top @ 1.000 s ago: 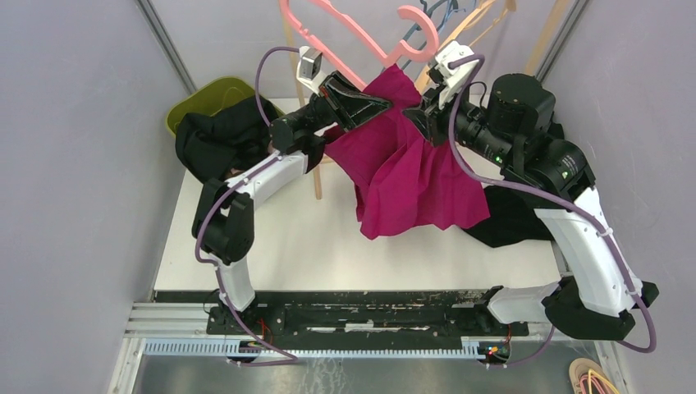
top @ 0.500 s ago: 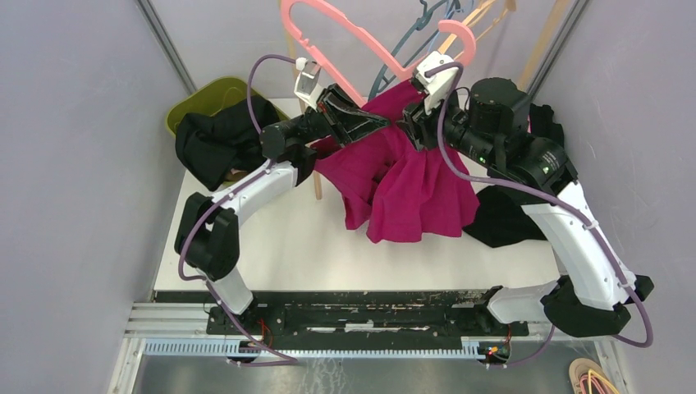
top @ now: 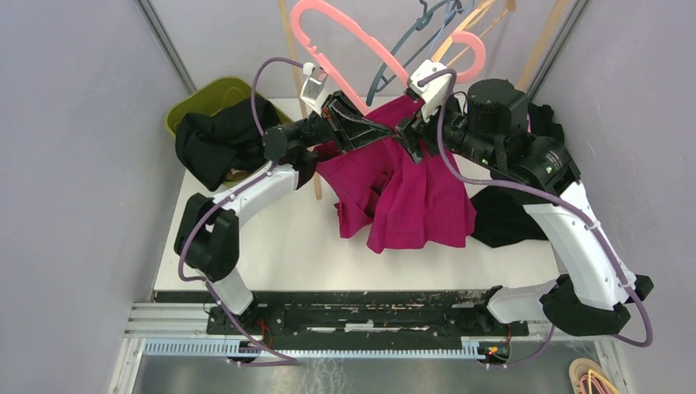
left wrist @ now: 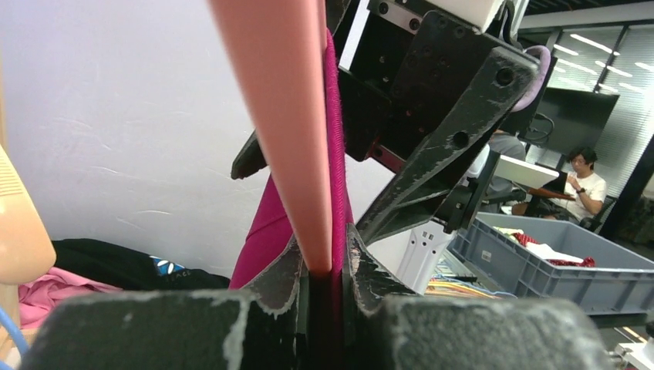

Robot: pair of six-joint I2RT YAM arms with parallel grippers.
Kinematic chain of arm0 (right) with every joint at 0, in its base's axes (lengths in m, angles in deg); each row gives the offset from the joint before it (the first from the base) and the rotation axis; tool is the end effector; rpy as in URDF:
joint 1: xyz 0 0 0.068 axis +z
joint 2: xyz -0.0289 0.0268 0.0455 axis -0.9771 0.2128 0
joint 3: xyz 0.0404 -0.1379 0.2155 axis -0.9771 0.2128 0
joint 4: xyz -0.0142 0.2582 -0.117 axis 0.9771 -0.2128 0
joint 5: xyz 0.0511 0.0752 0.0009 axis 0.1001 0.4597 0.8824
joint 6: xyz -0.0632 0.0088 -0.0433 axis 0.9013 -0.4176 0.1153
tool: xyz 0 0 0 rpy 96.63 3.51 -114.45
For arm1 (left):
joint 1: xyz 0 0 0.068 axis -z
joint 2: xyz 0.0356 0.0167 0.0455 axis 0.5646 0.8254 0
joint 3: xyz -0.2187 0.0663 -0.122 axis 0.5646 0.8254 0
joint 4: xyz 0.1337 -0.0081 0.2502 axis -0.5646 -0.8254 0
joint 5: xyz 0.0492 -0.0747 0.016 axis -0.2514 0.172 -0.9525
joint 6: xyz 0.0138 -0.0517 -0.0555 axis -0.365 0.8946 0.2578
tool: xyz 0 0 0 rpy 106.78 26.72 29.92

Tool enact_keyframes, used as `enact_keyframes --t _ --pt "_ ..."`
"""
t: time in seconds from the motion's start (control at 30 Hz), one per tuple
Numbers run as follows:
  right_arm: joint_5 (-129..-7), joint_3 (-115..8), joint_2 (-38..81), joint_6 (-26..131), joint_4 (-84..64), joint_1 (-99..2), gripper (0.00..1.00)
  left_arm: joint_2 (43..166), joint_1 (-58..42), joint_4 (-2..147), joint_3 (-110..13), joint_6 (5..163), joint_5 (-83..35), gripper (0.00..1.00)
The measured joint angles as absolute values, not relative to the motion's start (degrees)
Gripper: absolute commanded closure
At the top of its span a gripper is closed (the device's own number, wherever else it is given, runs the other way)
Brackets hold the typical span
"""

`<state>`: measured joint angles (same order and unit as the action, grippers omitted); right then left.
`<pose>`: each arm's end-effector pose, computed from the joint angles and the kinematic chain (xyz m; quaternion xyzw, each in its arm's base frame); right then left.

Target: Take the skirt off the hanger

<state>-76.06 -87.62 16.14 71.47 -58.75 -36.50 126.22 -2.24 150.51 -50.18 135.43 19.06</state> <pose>0.2135 0.1866 0.5178 -0.3571 0.7105 0.1496 0.5877 0.2980 -0.2475 0.4065 0.3290 0.3604 -0.7233 0.4885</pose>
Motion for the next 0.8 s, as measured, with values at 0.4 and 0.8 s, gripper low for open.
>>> enact_keyframes --t 0.4,0.8 --pt "-73.46 -87.34 9.5 72.52 -59.84 -36.11 0.26 129.04 -3.52 148.56 -55.18 135.15 23.87 0.97" --pt "-80.81 -69.68 -2.48 72.24 -40.1 -36.07 0.4 131.71 -11.5 149.7 -58.07 140.16 25.05 0.97"
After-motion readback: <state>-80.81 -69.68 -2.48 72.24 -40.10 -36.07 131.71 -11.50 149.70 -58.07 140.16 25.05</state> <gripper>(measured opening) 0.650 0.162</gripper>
